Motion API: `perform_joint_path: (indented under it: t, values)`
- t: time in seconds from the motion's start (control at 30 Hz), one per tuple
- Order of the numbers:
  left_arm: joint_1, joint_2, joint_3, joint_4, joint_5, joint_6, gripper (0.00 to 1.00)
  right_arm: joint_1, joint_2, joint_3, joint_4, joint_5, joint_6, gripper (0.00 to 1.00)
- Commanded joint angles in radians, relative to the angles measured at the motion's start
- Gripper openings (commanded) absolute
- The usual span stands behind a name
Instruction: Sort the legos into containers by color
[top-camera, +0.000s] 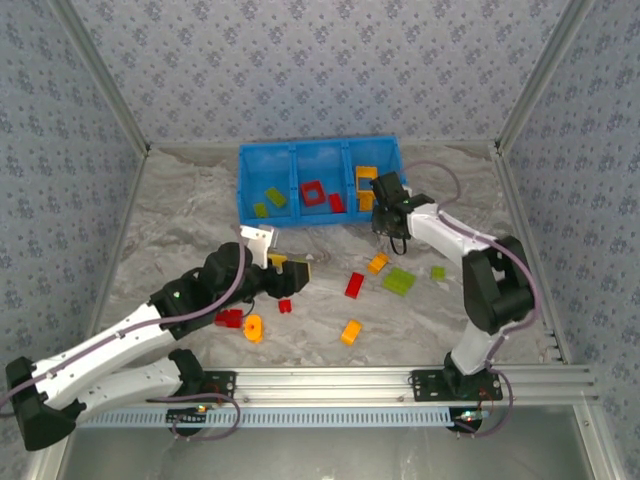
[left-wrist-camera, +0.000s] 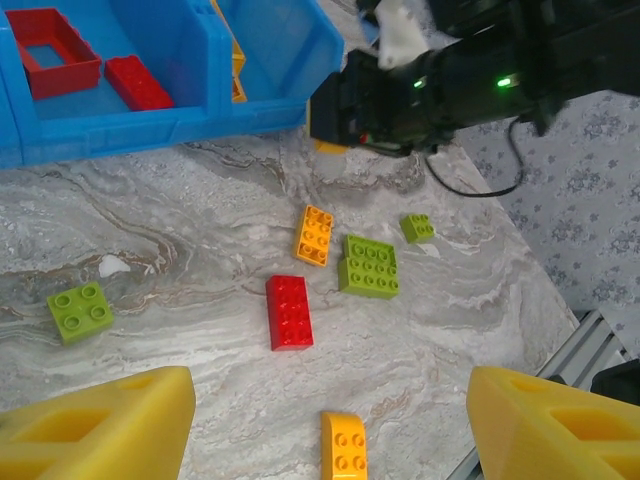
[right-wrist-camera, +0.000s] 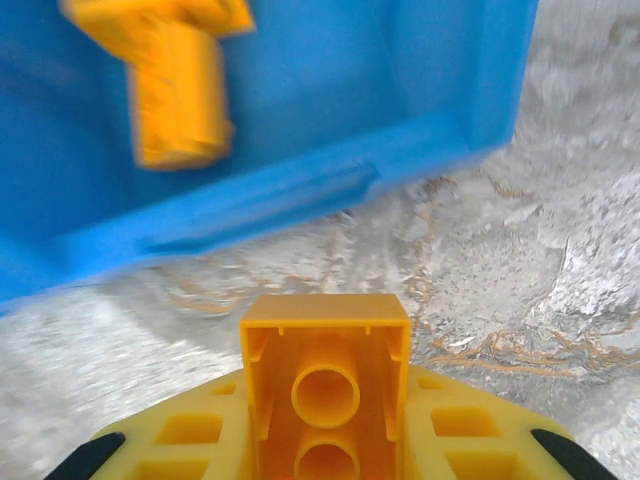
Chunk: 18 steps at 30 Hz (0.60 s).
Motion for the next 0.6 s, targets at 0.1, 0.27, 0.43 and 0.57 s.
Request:
perform_joint_path:
  t: [0.1, 0.27, 0.43, 0.57]
  values:
    - [-0.013, 0.081, 0.097, 0.044, -0.051, 0.01, 0.73, -0.031, 0.124, 0.23, -0.113, -0.009, -0.128, 0.29]
    - [-0.037, 0.142, 0.168, 0.053, -0.111, 0.012, 0.73, -0.066, 0.308, 0.399, -0.18, -0.041, -0.165, 0.29]
    - [-0.078, 0.192, 0.228, 0.004, -0.173, 0.013, 0.73, -0.093, 0.42, 0.5, -0.206, -0.078, -0.171, 0.32]
    - [-0.102, 0.211, 0.241, -0.042, -0.199, 0.006, 0.72, -0.099, 0.471, 0.562, -0.236, -0.091, -0.181, 0.4]
